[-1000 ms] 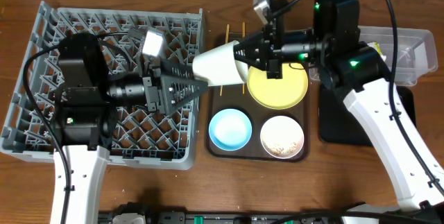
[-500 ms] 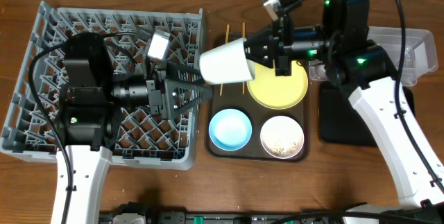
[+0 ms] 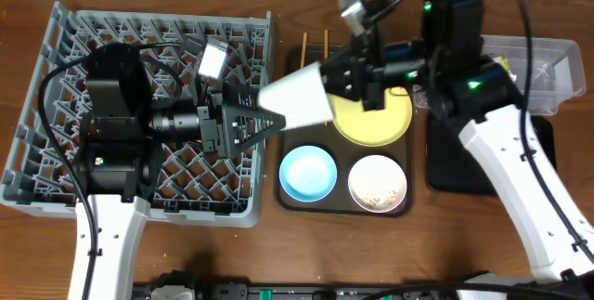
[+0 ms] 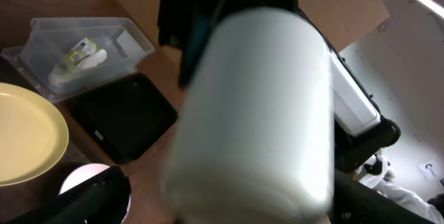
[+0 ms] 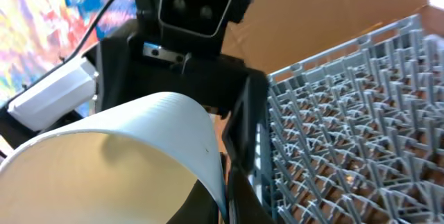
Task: Sort waste into correct bins and load items into the dishwasher
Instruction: 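Pass the white cup from the right gripper to the left gripper, then lower the white cup into the dish rack with the left gripper and release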
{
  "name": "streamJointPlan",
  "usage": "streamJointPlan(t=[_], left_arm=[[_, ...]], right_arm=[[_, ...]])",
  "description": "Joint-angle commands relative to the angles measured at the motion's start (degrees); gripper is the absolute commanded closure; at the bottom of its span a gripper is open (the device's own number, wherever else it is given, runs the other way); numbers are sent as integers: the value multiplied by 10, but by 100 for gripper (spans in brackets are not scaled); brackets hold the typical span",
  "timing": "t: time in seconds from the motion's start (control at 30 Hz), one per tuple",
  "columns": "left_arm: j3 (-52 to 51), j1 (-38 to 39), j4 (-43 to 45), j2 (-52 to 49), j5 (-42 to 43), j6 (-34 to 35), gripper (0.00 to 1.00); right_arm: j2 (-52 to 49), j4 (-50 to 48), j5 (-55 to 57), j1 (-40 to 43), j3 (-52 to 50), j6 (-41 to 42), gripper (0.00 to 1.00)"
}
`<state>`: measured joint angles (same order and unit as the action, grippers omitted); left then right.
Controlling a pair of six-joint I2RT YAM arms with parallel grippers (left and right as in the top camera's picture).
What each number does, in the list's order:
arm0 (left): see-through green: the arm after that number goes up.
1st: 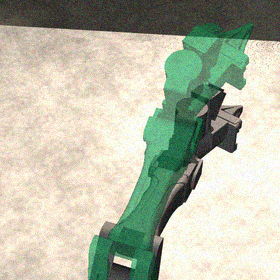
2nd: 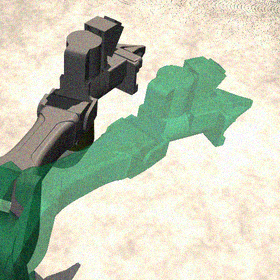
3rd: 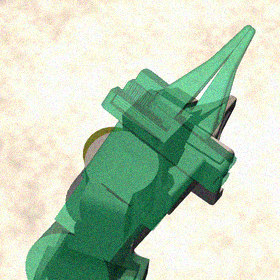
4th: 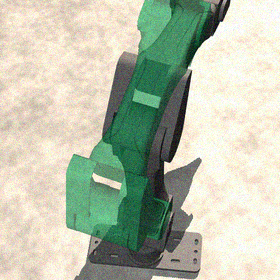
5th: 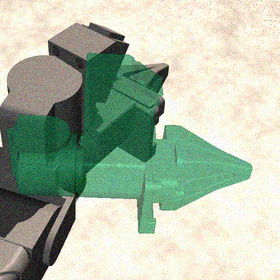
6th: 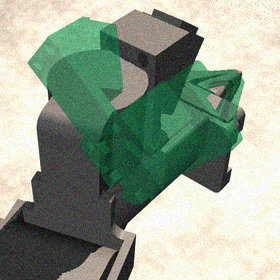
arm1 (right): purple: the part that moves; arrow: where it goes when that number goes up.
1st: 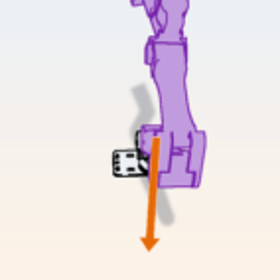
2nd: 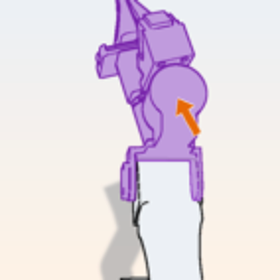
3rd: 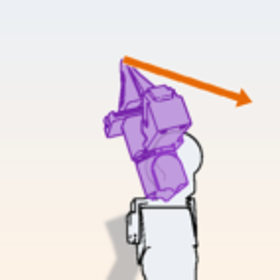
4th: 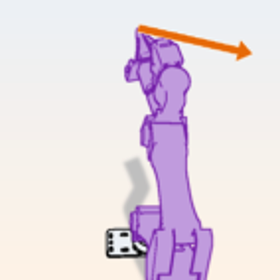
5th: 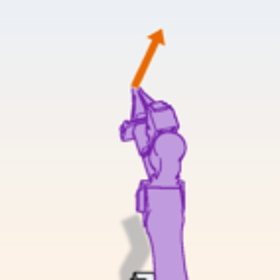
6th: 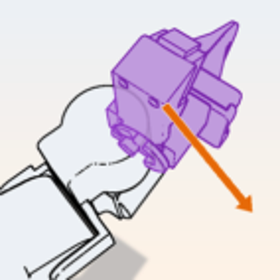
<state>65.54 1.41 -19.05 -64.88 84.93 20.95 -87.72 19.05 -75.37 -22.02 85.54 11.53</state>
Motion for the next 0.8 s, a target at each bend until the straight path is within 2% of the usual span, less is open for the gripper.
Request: streamJointPlan(t=[0.0,0.1,0.17,0.3,0.47,0.53,0.6,0.63,0.7,0.77], left_arm=[[8,2,3,2,-5,-7,8],[8,2,3,2,-5,-7,9],[8,2,3,2,-5,-7,15],[8,2,3,2,-5,-7,34],[8,2,1,2,-17,-7,42],[8,2,-2,2,-45,-7,43],[8,2,-12,2,-88,-7,43],[8,-1,-22,2,-116,-7,43],[8,-12,-56,3,-183,-14,44],[8,-34,-118,5,-283,-17,44]], right_arm=[[1,0,13,-24,6,-5,99],[1,9,52,-38,5,-5,99],[0,14,69,-44,5,-7,99],[-1,15,109,-57,5,-16,99],[-1,19,113,-58,5,-17,98],[-1,25,114,-57,5,-18,86],[-1,36,120,-53,5,-23,59],[-1,45,129,-49,5,-24,52],[0,74,172,-37,5,-24,46],[0,111,229,-26,5,-25,44]])
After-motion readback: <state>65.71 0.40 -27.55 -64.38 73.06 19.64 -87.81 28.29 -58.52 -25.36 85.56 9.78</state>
